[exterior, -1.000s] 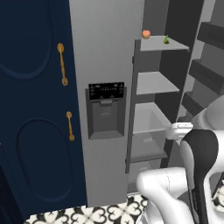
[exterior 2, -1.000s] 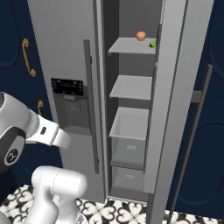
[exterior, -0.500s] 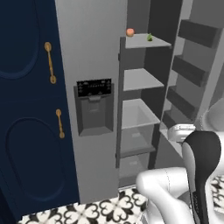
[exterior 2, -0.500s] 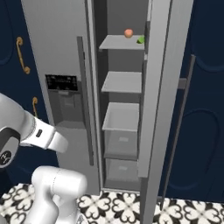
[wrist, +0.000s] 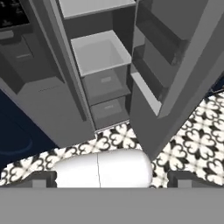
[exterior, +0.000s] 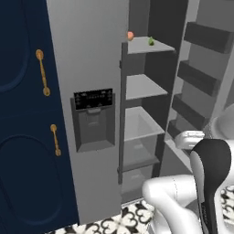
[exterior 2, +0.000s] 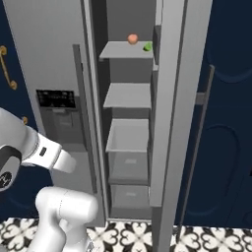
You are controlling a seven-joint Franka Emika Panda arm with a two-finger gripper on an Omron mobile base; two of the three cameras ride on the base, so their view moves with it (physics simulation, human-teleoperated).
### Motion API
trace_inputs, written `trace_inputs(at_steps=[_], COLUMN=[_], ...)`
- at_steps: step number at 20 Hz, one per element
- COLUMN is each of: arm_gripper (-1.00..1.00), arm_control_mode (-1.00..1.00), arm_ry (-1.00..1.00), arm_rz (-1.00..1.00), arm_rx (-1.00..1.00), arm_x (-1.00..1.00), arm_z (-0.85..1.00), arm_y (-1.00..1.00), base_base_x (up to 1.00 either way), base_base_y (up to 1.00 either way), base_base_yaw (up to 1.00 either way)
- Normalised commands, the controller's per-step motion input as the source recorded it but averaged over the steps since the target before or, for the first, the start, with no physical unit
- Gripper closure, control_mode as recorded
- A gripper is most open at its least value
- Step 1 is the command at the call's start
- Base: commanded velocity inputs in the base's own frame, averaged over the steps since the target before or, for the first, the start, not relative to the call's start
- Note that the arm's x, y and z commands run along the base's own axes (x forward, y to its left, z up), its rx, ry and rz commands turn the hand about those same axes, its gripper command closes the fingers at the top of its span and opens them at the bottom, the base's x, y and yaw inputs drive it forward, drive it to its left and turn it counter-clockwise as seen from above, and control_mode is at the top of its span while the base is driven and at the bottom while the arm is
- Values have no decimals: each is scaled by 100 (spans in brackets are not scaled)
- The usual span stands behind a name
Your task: Grab a lemon wedge from the fridge and one ice cube from the ice bowl, and put them in the glass of lemonade.
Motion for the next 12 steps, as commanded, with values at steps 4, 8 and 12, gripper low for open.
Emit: trace_inputs(at_steps=[4, 8, 12], arm_gripper=[-100, -100, -100], arm_control_mode=[100, 100, 100], arm_ry=[0, 0, 0], arm_rz=[0, 0, 0], arm_rx=[0, 0, 0], arm_x=[0, 0, 0], arm_z=[0, 0, 0], arm_y=[0, 0, 0], base_base_x=[100, 94, 44], base_base_y=[0, -1, -28], base_base_yaw=[-13, -22, -11])
